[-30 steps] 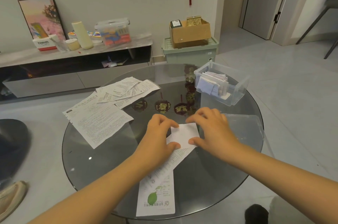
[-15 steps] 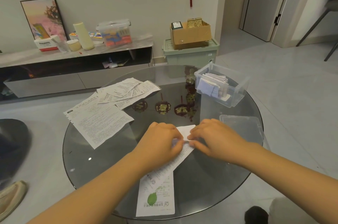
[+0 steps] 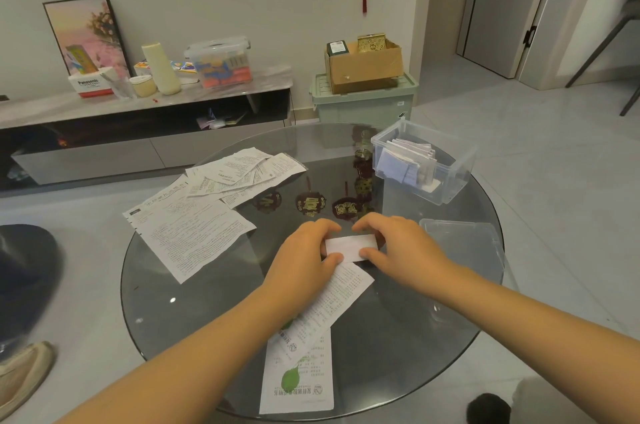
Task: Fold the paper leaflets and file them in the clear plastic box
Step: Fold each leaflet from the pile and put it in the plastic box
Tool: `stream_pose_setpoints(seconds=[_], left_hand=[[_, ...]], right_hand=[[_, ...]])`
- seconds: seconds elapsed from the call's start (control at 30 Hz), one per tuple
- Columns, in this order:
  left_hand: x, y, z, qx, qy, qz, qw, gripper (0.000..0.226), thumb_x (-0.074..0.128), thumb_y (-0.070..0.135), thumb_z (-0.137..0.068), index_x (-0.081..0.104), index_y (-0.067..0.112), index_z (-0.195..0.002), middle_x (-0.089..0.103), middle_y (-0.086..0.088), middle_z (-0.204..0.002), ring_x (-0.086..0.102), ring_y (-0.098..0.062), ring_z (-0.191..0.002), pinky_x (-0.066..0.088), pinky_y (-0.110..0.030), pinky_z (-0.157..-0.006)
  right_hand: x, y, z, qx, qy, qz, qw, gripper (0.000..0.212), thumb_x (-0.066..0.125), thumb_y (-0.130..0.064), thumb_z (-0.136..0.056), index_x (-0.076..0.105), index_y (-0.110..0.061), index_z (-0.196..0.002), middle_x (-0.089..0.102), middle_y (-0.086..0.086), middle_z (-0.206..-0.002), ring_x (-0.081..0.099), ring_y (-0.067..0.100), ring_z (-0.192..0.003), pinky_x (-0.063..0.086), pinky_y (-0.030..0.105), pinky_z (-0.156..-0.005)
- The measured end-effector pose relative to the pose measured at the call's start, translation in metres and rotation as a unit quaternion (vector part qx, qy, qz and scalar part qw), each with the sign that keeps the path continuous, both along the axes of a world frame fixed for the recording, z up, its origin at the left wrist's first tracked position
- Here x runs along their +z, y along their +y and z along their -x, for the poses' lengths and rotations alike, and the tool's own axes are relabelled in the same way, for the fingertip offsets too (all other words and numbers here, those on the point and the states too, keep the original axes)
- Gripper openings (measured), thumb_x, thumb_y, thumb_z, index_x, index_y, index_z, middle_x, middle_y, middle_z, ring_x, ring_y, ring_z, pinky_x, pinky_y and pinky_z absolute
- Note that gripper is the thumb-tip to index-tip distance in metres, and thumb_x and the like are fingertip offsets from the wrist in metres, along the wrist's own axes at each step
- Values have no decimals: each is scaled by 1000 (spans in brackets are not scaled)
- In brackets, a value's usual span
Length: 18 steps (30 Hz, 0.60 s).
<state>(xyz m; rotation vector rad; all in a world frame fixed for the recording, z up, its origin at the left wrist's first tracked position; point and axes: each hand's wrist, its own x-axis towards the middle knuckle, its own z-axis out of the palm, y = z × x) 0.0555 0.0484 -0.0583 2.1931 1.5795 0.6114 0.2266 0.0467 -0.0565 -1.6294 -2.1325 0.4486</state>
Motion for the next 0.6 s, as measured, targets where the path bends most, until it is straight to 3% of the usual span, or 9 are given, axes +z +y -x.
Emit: stream_pose_setpoints(seconds=[0.1,0.2,0.3,0.4,0.6], left_hand=[[-1,2,0,9,-13,10,1000,41,65,22,-88,50,26,-126,46,9,-109,50,-3,-81,40,-15,-80],[-2,4,-1,18,-26,18,999,39,66,21,-87,51,26,-123,41,9,-113,51,-3,-87,40,-15,-82],[-2,4,-1,22,-20,13,999,23,66,21,-87,57,26,-107,40,11,-107,49,-4,-90,37,-12,-78],[-2,3,0,2,21,-8,1000,7,61,22,-90,66,24,-95,46,11,-99,50,-6,-89,40,-16,-80],[0,-1,2,-49,79,-52,994,23,51,31,-94,69,26,-108,59,12,-110,46,-8,-108,32,-27,-95]], right_hand=[[-2,0,2,5,-8,-1,1000,42,61,-24,-88,49,-33,-128,56,-8,-121,47,15,-113,45,35,-92],[-3,2,0,7,-27,-8,1000,39,60,-28,-89,53,-35,-127,49,-8,-120,39,15,-116,38,29,-95],[0,5,-5,18,-77,-1,997,35,55,-35,-92,56,-36,-127,48,-12,-125,35,14,-118,26,28,-97],[0,3,-6,31,-109,-3,994,36,49,-35,-95,52,-34,-131,50,-12,-125,33,14,-117,25,30,-98],[3,-9,-9,56,-160,-25,985,42,49,-42,-94,52,-29,-133,52,-7,-115,33,14,-110,27,28,-91]])
